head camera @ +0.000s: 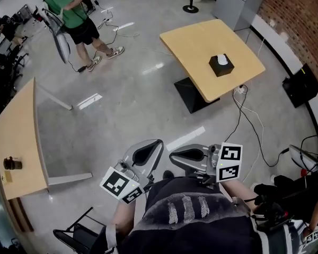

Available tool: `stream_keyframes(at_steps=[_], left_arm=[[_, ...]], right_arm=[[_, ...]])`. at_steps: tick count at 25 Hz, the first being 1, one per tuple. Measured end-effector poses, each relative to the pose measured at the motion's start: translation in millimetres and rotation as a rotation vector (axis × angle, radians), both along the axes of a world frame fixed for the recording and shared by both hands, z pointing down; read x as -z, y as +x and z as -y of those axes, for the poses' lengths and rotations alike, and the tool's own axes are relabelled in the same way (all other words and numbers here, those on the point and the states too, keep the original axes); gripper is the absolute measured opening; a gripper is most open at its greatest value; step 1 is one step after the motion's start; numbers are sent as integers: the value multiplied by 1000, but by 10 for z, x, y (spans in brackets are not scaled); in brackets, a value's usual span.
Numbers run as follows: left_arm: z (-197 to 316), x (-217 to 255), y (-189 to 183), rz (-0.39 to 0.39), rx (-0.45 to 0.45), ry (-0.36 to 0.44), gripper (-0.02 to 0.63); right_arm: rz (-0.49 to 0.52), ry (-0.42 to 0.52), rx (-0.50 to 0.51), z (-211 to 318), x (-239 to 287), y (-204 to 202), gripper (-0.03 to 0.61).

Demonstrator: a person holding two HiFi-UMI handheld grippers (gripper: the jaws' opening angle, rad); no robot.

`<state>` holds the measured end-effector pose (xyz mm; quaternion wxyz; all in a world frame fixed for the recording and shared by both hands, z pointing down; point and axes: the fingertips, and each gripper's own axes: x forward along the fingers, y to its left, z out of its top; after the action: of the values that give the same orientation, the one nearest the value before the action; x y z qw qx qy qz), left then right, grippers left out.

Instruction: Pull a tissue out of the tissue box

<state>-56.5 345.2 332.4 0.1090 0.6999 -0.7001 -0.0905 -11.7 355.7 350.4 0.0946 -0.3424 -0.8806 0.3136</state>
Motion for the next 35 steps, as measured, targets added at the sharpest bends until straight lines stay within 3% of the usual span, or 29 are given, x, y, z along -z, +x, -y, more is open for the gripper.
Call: stream_keyframes(at_steps=[16,22,35], left_arm=[[1352,53,-62,37,-63,-113,3],[1682,24,15,51,-83,-143,3],[2572,136,293,99,-117,-190,3]], right_arm=[[20,-165,-45,1254,-108,-148,-2],[106,-337,-76,1747,74,-54,-3],[101,-327,-125,2630,-5,207,-3]])
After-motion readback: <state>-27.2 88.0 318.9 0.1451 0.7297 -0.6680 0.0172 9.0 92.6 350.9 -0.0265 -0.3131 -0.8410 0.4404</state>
